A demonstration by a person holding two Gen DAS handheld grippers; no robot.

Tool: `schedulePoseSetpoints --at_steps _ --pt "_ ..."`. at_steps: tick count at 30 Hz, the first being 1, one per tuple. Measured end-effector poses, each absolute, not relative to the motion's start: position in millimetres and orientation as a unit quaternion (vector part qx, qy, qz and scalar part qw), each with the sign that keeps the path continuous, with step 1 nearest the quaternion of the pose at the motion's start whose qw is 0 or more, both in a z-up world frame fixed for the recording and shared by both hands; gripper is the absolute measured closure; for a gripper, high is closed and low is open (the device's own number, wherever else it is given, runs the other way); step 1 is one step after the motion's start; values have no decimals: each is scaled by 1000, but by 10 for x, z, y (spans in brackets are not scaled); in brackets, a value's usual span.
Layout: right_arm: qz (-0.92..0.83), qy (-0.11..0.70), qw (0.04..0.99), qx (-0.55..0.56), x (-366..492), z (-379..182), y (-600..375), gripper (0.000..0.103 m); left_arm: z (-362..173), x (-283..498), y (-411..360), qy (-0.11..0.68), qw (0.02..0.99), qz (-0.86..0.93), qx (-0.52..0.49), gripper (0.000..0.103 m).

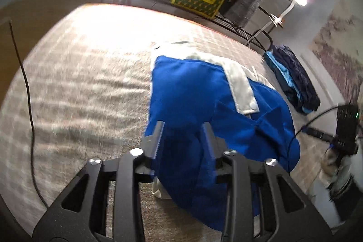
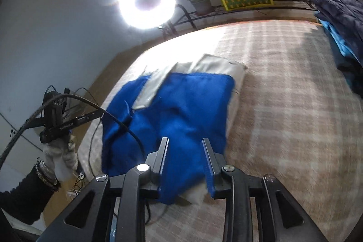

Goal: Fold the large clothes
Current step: 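Grasp the folded jacket bundle from both sides with both grippers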

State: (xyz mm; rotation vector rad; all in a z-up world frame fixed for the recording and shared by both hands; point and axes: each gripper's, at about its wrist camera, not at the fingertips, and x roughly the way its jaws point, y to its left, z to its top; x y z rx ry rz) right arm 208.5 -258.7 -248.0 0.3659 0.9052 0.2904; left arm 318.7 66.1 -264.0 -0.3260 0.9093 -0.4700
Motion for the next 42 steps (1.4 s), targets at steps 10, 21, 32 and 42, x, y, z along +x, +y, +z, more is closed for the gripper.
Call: schedulePoseSetpoints --at_steps 10,21,32,42 --pt "158 449 821 314 2381 -2834 -3135 28 -2945 3752 1132 478 779 -246 -324 29" --pt "173 463 788 367 2694 -3173 -3232 27 -3285 4121 1087 500 707 -291 -406 29" --pt "222 460 759 404 3095 -3366 -3105 50 -3350 4275 909 514 693 -318 -393 29" --pt "227 454 757 410 3147 -3339 -2973 48 -3264 4325 636 512 719 -309 -355 38"
